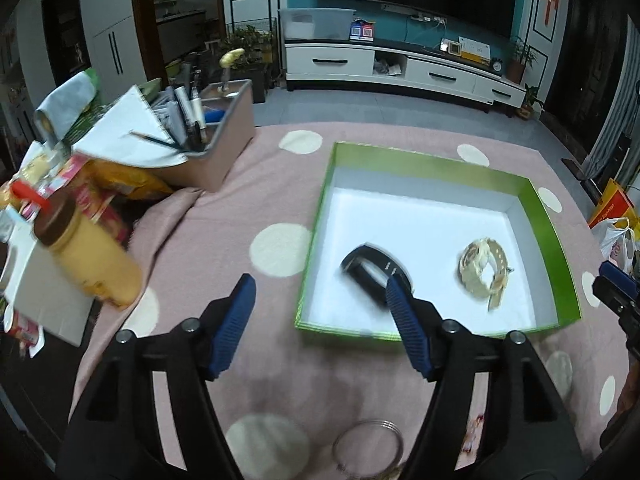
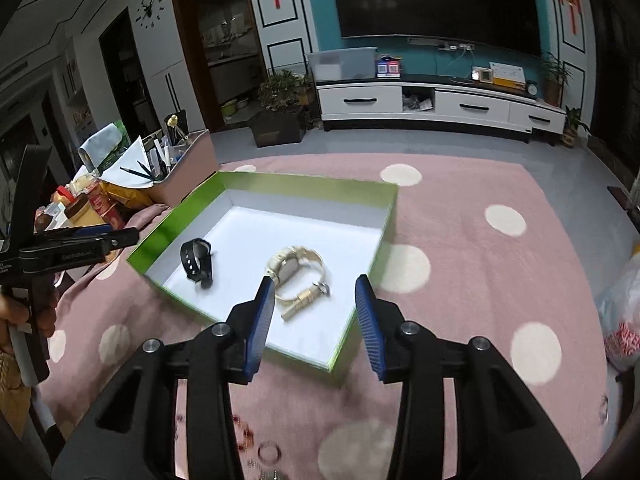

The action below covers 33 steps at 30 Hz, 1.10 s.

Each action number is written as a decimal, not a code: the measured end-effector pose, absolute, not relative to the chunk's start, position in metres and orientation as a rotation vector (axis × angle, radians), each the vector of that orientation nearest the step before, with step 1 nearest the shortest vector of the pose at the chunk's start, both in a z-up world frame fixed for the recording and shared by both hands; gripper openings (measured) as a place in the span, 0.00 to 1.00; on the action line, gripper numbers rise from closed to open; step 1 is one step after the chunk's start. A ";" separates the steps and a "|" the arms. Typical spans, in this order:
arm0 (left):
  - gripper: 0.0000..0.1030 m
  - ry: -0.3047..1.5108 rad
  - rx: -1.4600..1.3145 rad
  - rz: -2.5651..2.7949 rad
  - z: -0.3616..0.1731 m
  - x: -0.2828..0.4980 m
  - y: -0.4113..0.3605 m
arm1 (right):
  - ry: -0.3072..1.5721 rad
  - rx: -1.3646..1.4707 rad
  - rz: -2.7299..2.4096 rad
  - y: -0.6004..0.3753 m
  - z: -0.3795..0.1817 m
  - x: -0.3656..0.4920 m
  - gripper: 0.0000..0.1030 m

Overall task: Organize jewelry
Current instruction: 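Carry both watches into the green box and open both tools, then grasp the silver charm with the left tool while the right tool grasps the jade pendant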

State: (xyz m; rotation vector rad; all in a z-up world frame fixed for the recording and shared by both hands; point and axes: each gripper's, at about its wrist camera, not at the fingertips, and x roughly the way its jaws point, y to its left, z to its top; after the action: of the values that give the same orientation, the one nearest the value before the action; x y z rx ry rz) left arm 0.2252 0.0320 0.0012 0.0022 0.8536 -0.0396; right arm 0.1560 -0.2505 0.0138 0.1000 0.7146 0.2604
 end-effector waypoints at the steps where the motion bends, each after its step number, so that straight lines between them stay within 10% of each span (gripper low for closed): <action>1: 0.67 0.853 -0.004 -0.038 0.002 0.218 0.036 | 0.718 0.108 0.258 -0.253 0.013 0.149 0.41; 33: 0.67 0.974 -0.125 -0.209 -0.057 0.038 0.051 | 0.864 0.146 0.306 -0.235 -0.037 0.005 0.41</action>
State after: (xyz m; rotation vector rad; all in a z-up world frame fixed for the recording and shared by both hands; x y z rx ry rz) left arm 0.0378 0.0511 -0.0570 -0.1247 0.9739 -0.2088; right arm 0.0048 -0.2346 -0.0366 0.1459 0.8643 0.3062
